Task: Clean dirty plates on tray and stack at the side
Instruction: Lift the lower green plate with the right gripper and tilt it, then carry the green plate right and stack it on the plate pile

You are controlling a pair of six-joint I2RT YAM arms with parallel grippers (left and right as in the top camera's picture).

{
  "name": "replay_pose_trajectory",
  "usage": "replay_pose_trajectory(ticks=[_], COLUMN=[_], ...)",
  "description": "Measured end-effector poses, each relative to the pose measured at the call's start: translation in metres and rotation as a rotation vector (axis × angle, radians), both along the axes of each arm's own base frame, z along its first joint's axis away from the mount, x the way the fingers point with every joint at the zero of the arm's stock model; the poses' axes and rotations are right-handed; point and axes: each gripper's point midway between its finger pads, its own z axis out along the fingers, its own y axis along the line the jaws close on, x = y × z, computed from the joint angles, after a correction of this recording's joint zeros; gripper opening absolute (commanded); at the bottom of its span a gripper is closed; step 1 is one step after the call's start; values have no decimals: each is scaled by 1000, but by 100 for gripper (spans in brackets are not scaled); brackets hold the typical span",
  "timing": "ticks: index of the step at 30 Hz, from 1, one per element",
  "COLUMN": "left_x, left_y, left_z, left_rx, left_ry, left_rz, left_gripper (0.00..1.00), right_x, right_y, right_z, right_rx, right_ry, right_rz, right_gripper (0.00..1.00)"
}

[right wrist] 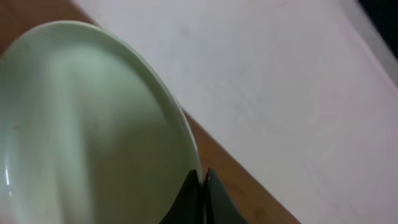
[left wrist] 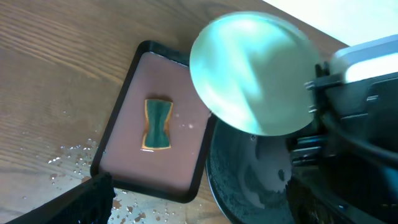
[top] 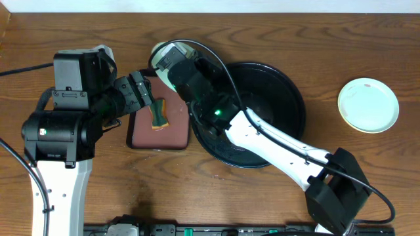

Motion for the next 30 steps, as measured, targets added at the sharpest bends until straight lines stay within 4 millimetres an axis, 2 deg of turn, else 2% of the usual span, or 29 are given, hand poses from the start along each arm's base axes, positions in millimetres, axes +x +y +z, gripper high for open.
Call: replay_pose_trajectory(ticks=[6,9,11,16,19,22,30], left_x=[0,0,0,0,0,0,0], left_y=[0,0,0,0,0,0,0], left_z=[0,0,0,0,0,0,0], left_rx=[0,0,0,0,0,0,0], left_ry=[1,1,1,2,2,2,2], left_rz=[0,0,0,0,0,0,0], left_gripper=[89,89,89,89,89,89,89], right_x=[1,-3,0,-3,0,-3,-20], right_y=[-1,-2,-4,-11,-13,-11,12], right_z=[8,5,14,17,26,29,35], right_rx=[11,-20,-16,-74,-71,-118,-148], right_ry=[-3,18,-22,-16,-53,-69,-99], right_rz=[21,43,16,14,-8,2,62], right_gripper=[1,1,1,1,1,1,1])
